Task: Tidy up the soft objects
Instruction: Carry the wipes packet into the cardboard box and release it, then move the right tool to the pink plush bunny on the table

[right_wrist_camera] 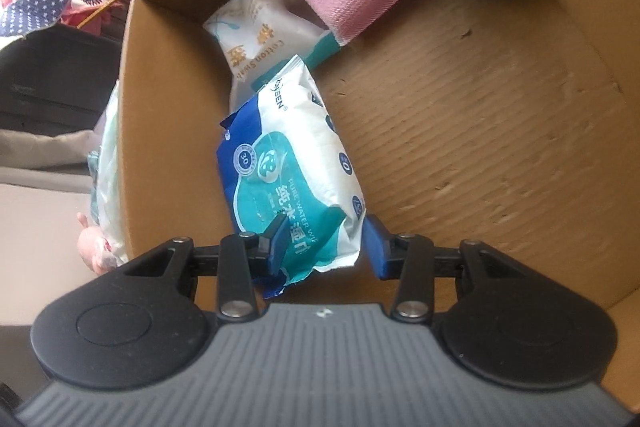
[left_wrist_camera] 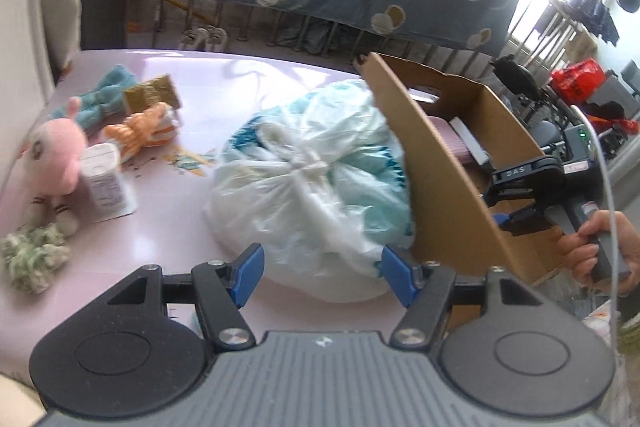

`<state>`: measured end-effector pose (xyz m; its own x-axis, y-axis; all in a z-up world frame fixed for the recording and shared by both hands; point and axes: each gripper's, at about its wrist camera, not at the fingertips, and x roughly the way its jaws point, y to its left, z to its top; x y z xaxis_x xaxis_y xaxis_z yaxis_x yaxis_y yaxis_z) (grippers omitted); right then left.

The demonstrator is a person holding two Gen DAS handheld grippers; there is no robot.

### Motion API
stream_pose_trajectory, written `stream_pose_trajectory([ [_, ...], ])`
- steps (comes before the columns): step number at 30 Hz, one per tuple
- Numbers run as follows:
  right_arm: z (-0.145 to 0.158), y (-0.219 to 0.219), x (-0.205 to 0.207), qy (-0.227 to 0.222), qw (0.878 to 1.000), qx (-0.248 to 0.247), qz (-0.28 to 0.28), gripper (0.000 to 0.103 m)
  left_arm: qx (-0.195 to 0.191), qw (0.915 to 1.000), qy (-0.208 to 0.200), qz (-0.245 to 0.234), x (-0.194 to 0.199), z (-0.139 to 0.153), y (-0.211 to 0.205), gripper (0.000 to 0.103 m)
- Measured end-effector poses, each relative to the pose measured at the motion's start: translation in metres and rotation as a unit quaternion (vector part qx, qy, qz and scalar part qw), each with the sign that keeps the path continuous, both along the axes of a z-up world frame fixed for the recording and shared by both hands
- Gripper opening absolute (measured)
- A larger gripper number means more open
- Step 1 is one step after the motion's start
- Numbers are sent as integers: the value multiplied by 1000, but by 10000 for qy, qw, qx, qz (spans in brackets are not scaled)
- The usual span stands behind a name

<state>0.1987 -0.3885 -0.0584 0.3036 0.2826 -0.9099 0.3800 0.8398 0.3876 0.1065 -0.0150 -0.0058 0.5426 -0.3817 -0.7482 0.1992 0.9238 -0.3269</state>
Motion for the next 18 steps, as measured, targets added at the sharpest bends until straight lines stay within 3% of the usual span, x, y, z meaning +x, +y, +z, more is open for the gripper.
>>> stream_pose_trajectory([
  [4, 4, 1, -3, -142, 9998, -112, 38, 42, 226, 9993, -194, 214, -11, 0, 16, 67],
  [9, 21, -3, -16, -377, 9992, -113, -15, 54, 454, 9971, -422, 435, -25, 1, 36, 69],
  [18, 90, 8, -39, -1259, 9906, -525, 108, 60, 523, 9925, -810, 746, -45, 2, 65, 72],
])
